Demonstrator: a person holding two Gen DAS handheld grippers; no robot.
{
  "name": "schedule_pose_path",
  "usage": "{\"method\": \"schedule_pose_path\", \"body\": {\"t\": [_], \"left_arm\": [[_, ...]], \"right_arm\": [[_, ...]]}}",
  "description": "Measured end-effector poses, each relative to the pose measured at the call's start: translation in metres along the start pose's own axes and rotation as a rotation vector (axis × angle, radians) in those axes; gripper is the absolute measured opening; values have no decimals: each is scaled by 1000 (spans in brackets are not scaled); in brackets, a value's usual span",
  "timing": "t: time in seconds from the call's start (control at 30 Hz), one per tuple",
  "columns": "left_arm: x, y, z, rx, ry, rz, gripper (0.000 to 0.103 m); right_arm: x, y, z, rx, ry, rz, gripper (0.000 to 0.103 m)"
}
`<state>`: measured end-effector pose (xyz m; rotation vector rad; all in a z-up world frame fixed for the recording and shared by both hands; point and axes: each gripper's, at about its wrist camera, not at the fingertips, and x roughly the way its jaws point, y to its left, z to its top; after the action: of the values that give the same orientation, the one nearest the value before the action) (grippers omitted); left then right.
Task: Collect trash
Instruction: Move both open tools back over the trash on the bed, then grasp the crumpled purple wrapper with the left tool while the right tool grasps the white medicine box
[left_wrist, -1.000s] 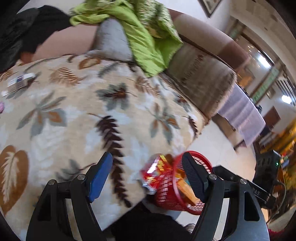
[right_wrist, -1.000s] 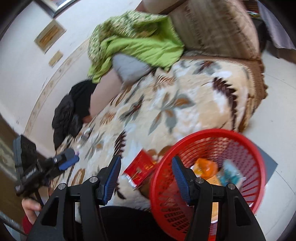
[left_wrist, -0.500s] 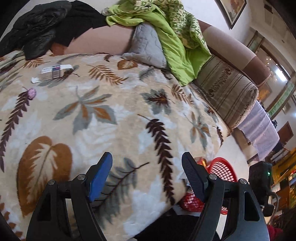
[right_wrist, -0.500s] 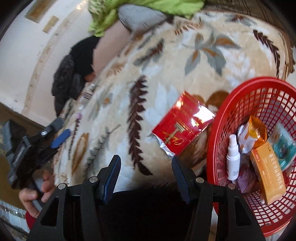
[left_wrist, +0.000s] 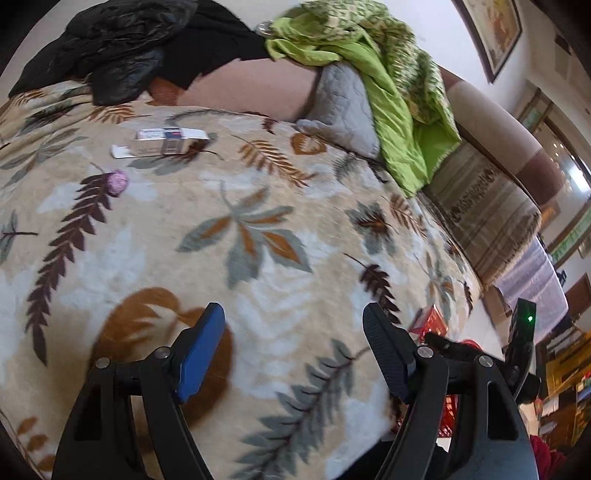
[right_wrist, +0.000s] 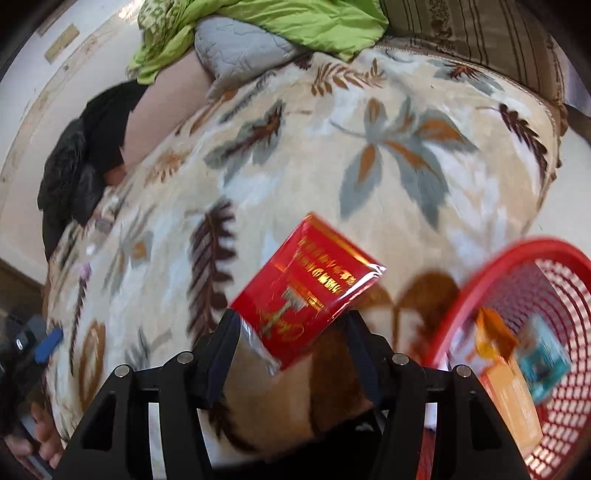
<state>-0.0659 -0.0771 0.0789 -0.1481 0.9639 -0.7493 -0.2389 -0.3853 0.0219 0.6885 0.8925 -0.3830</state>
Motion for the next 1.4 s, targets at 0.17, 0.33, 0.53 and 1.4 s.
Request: {"method": "schedule_pose_path", "body": {"t": [0.17,0.33,0.53,1.4], "left_arm": [[1,37,21,-40,-22,63,76],[14,85,57,-88,-43,177,76],[51,139,100,-166,-22,323,76],[52,176,84,-164,-121,305,24]], "right_arm": [[-8,15,29,-63,-118,-34,62],[-21,12,53,-65,-186,-24,63],[-16,7,61,-38,-146,31,63],[124,291,145,-495,45,432,63]]}}
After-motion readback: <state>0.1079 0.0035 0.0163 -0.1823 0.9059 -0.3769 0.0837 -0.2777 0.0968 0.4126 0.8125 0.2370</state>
